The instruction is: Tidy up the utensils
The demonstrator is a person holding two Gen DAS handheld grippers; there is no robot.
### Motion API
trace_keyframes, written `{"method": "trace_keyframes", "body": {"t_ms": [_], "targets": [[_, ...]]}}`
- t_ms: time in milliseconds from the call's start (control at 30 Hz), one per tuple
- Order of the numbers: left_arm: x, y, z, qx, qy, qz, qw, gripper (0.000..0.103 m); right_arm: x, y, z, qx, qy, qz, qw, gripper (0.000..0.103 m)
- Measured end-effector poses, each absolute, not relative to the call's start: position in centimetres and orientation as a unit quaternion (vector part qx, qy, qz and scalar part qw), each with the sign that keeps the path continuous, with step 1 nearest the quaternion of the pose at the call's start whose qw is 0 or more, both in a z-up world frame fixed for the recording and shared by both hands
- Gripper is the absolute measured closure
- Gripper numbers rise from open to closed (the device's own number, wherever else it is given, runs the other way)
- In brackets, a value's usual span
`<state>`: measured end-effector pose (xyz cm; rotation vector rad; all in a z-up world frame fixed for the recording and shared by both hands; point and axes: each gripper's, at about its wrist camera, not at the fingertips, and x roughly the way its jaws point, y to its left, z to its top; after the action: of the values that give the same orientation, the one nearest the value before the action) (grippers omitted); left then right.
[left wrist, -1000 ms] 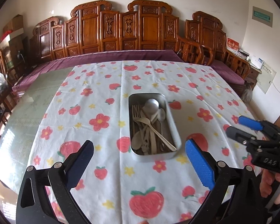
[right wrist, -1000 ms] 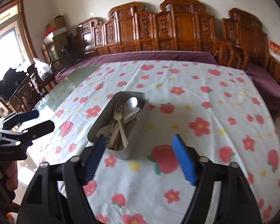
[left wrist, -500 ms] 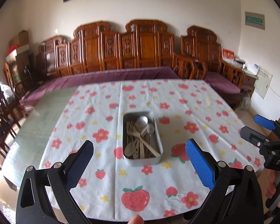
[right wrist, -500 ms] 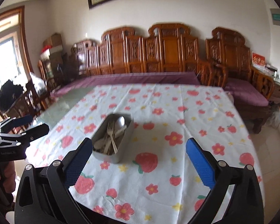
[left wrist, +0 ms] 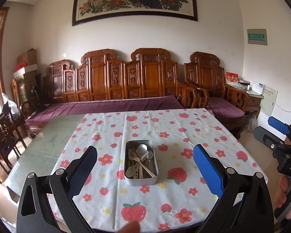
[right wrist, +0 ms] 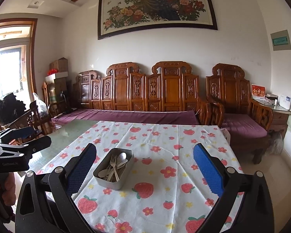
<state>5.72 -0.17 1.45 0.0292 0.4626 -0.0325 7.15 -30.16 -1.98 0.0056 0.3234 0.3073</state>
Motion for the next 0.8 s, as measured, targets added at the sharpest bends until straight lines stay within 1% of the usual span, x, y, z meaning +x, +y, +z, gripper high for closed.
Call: {"method": "trace_keyframes", "body": {"t_ms": [800], "targets": [[5.2, 0.8, 0.9, -0.004, 0.227, -0.013, 0.974, 0.007, 7.3, -28.9, -1.9, -0.005, 0.167, 0.159, 0.973, 0.002]]}}
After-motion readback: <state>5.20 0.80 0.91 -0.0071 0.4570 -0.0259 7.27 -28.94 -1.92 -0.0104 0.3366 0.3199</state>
